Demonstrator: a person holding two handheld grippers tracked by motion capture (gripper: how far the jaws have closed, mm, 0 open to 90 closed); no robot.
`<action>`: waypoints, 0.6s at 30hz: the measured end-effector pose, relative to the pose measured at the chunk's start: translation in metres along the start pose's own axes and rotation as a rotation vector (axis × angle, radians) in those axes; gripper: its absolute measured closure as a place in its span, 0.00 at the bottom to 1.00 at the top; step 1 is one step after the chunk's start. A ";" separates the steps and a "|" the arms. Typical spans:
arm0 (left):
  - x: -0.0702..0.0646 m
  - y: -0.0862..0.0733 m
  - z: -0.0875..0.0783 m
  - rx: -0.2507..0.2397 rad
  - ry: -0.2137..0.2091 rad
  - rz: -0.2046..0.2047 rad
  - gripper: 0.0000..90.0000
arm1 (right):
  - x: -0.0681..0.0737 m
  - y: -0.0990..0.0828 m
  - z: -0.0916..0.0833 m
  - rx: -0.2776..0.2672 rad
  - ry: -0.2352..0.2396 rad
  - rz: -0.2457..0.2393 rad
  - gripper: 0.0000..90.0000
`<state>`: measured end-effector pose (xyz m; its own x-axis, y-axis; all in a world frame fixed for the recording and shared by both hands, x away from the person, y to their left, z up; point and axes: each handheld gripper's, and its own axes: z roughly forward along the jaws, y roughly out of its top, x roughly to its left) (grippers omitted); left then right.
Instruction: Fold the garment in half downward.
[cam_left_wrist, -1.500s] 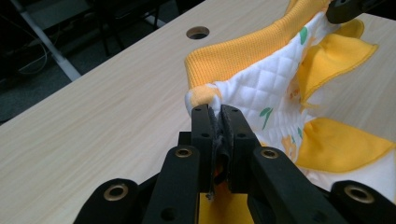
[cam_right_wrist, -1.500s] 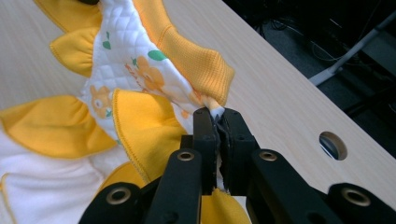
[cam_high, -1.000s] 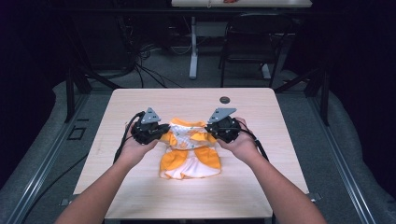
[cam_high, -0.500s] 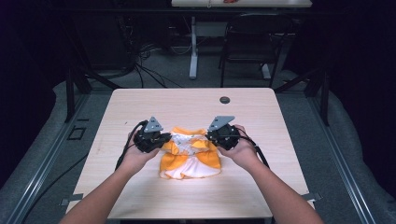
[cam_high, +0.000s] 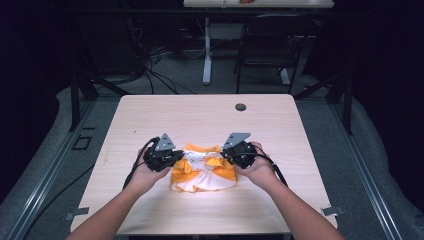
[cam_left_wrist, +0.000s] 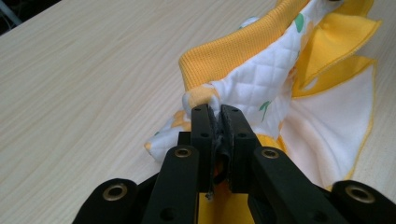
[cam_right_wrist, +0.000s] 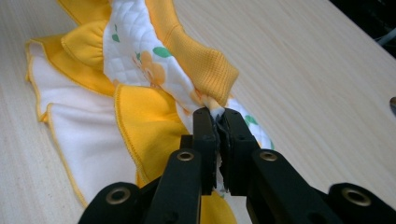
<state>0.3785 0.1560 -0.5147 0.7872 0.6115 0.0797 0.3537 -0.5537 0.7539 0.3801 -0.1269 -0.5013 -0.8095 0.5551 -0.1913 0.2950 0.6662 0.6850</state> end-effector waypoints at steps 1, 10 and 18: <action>-0.001 -0.001 0.000 0.003 -0.004 -0.004 0.94 | 0.001 -0.001 0.000 0.005 -0.001 -0.007 0.95; -0.005 -0.014 0.000 -0.018 -0.036 -0.062 0.93 | 0.007 -0.011 0.000 -0.028 0.028 0.040 0.95; -0.013 -0.027 -0.002 -0.029 -0.087 -0.087 0.90 | 0.018 -0.023 0.000 -0.029 0.050 0.051 0.94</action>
<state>0.3576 0.1639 -0.5352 0.7957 0.6042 -0.0428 0.4086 -0.4832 0.7744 0.3586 -0.1320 -0.5201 -0.8184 0.5617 -0.1211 0.3221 0.6230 0.7128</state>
